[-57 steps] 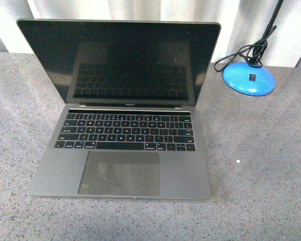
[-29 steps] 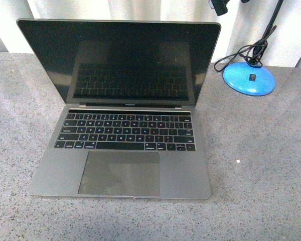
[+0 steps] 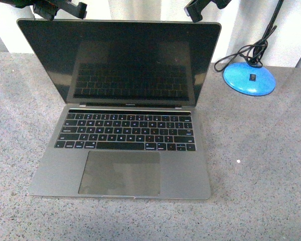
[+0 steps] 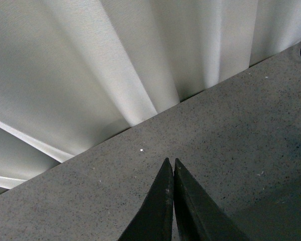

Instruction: Close laptop

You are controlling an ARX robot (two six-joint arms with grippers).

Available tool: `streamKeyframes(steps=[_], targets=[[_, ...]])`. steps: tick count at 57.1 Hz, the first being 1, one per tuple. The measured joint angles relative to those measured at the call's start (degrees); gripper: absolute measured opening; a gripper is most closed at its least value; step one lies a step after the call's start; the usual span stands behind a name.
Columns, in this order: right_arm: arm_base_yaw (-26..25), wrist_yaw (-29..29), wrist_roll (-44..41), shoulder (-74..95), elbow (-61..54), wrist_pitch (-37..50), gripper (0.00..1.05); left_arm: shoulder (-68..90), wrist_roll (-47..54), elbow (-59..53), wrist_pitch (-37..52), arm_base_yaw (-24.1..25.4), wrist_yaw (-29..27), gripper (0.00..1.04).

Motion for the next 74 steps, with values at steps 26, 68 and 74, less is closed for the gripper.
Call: streamKeyframes(steps=[26,68,74], targets=[[0.46,-0.22,0.15,1.73,-2.45,1.51,0.01,-0.17,0.98,-1.05,-0.96,-0.31,0.04,0.04],[1.33,-0.22,1.29,0.85,-6.78,3.89,0.01,-1.90,1.42,-3.87,-1.01,-1.05,0.42,0.04],[1.42,-0.22,1.25,0.72,-7.34,4.20,0.01,-2.54,1.38,-5.01,-0.66,-1.11,0.31,0.04]])
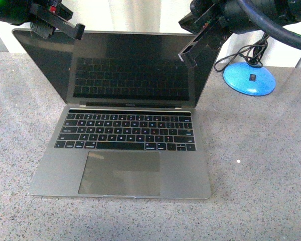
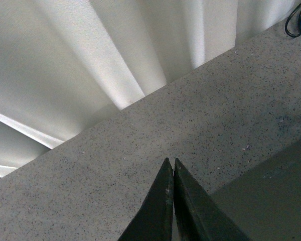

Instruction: Close laptop

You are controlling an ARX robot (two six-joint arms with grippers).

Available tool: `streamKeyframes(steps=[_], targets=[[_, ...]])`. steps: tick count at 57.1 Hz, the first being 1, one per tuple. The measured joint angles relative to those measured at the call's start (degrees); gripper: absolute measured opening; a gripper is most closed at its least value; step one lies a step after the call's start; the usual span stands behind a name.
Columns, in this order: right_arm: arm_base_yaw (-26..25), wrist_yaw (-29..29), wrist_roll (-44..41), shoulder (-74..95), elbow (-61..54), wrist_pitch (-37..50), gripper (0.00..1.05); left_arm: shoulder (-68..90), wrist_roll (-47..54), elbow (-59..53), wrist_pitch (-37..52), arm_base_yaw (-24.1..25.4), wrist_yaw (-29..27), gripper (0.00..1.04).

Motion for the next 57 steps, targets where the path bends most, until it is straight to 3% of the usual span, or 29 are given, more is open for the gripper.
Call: streamKeyframes(steps=[57], targets=[[2.16,0.90,0.94,-0.66,-6.08,2.58,0.01,-3.41,-2.62,-8.98,1.60,-1.90,0.81,0.04]])
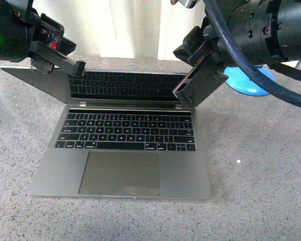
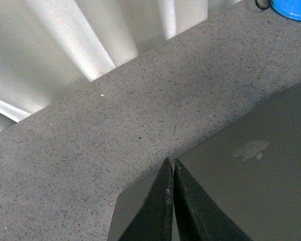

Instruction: Close laptop

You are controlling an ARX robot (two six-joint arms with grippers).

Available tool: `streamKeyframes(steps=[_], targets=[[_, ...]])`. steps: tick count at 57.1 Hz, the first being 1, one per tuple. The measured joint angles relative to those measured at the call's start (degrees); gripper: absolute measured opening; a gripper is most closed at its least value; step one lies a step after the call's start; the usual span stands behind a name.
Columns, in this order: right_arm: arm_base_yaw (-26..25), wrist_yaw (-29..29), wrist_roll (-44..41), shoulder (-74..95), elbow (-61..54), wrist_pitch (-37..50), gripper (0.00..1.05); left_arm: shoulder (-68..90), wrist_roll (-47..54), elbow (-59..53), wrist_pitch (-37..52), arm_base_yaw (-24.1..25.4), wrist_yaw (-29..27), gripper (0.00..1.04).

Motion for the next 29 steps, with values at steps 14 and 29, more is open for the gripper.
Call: streamKeyframes(steps=[14,29], targets=[[0.00,0.00,0.00,-0.33,-1.46,0.50,0.01,-0.48,-0.48,-1.44,0.02,-0.79,0.20,0.04],[0.26,0.02,0.35,-0.52,-2.89,1.07,0.01,-1.36,-1.05,-3.19,-0.57,-1.90,0.68,0.04]])
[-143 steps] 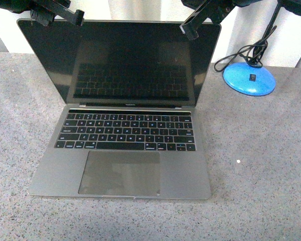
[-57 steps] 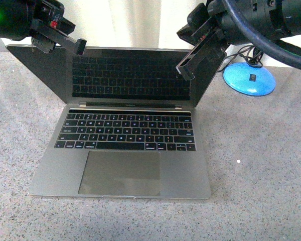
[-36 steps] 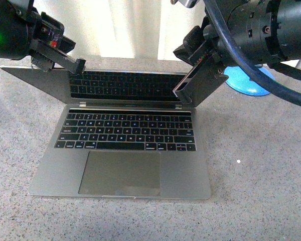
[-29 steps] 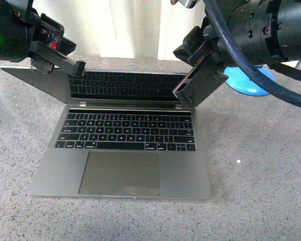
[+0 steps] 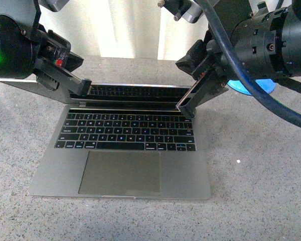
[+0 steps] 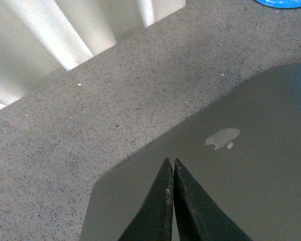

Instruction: Close laptop

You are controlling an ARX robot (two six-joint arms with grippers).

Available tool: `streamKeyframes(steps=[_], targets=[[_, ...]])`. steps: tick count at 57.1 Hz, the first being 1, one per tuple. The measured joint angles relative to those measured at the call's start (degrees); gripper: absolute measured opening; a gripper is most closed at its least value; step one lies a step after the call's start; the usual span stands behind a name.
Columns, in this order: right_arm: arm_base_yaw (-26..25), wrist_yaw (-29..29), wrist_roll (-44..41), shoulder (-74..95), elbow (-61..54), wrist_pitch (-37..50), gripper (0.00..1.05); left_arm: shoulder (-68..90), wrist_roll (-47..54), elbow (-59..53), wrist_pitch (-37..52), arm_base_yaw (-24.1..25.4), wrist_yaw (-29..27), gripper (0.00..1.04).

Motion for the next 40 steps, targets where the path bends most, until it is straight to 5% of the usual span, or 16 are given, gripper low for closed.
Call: streamKeyframes(steps=[40], targets=[[1.27,0.48,1.84,-0.63,-4.92,1.99,0.01,-1.38,-2.05,-4.31,-0.55,-1.46,1.27,0.04]])
